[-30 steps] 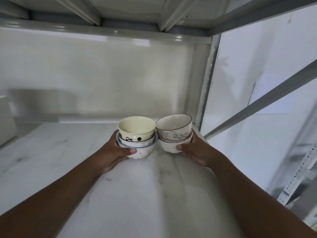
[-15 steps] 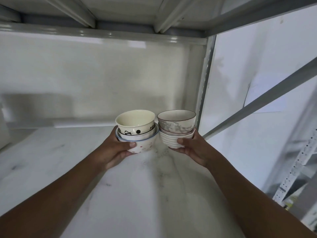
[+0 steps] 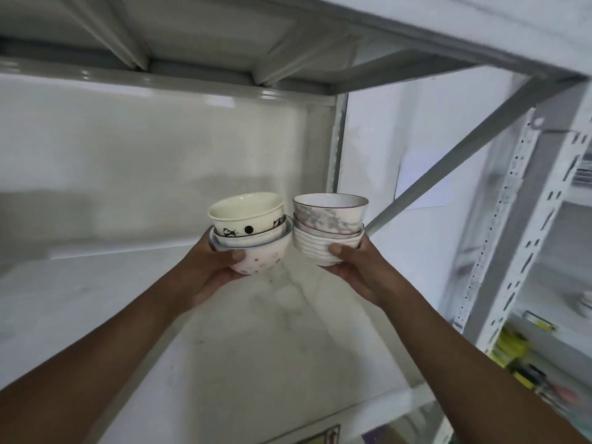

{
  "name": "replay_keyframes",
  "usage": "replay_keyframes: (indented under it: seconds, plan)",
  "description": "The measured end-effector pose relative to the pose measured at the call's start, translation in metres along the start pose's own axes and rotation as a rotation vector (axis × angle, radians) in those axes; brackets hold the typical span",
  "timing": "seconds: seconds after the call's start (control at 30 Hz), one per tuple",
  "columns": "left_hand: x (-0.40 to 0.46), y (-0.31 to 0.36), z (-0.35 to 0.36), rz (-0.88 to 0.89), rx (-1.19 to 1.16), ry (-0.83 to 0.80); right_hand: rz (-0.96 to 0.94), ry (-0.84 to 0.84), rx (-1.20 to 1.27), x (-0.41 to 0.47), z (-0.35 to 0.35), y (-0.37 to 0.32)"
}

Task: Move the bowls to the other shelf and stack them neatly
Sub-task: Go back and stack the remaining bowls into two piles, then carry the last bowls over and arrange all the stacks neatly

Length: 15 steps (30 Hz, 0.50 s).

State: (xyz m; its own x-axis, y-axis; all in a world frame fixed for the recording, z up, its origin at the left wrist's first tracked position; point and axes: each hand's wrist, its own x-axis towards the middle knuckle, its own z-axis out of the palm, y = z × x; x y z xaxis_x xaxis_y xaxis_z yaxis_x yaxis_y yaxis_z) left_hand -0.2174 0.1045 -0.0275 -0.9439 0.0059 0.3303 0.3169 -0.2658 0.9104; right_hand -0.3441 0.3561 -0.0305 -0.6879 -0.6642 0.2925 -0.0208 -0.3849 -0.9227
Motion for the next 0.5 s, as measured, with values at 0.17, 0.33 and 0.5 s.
replay_keyframes:
  seconds: [0.17,0.33,0.5]
  plan:
    - [-0.005,0.003,0.022,-0.017,-0.039,-0.087,-0.028,0.1,-0.073,-0.039,0.001,-0.016]
    - [-0.007,0.003,0.048,-0.017,-0.066,-0.209,-0.056,0.153,-0.115,-0.084,0.001,-0.041]
    - [-0.005,0.002,0.074,-0.029,-0.084,-0.331,-0.078,0.201,-0.145,-0.128,0.001,-0.067]
